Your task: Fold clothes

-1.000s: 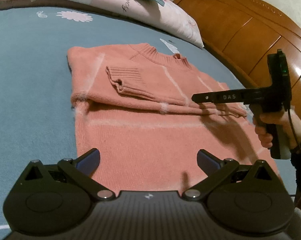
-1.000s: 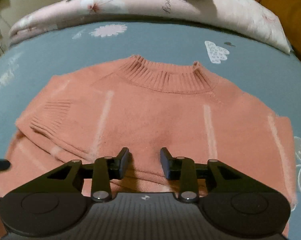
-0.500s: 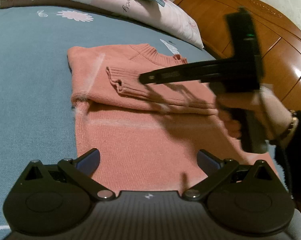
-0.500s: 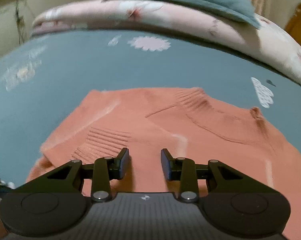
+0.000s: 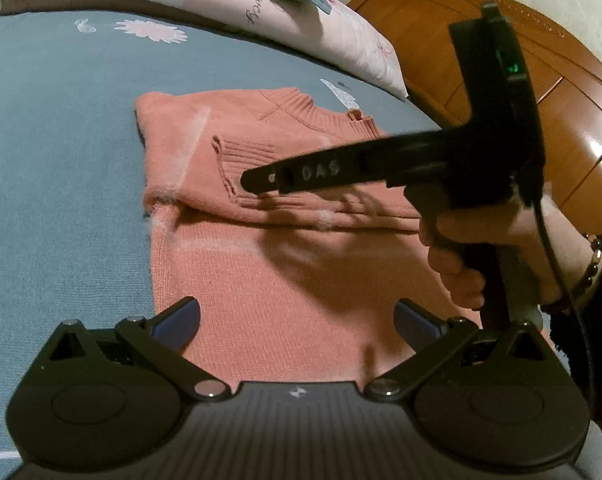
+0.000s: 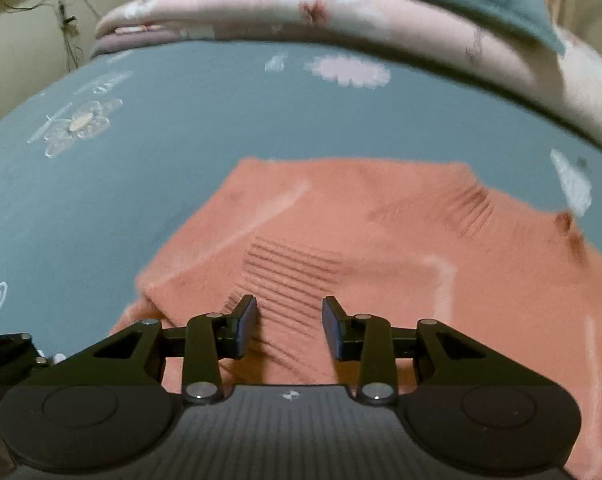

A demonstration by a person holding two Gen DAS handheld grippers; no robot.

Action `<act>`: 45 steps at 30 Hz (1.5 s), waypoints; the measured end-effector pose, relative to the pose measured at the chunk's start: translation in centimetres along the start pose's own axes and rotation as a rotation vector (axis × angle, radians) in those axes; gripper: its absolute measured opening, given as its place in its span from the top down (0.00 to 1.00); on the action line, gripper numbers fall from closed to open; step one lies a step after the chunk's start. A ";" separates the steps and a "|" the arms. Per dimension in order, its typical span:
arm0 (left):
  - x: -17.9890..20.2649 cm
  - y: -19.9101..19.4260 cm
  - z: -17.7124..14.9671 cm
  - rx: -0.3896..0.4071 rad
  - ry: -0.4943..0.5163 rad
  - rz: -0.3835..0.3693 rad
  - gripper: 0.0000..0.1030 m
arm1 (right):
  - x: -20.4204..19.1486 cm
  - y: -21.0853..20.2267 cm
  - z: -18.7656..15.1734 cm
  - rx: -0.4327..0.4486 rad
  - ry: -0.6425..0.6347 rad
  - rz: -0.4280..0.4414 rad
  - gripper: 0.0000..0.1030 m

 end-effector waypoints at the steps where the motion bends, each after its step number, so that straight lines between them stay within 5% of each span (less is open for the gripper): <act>1: 0.0 0.0 0.0 0.001 -0.002 -0.003 0.01 | 0.2 -0.3 0.2 -0.007 0.033 0.018 0.58; 4: -0.1 0.0 0.1 0.001 -0.004 -0.003 0.01 | 1.4 -2.7 0.7 0.009 0.098 0.046 0.58; 15: 0.1 0.0 -0.1 -0.002 0.006 0.013 0.01 | 8.6 -11.5 -1.1 0.052 0.116 -0.113 0.54; 27: -0.1 0.0 -0.2 0.004 0.006 0.002 0.01 | 13.3 -6.7 -5.3 0.007 0.284 -0.175 0.49; 45: 0.1 0.0 -0.4 -0.005 0.026 0.020 0.01 | 16.3 -16.1 -4.9 0.100 0.290 -0.260 0.44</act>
Point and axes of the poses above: each gripper's, at about its wrist camera, not at the fingertips, and y roughly the way its jaws point, x to its right, z to its top, the point moved 10 cm from there along y, roughly the way its jaws point, and after that the axes turned 2 degrees about x, right-handed, at the moved point
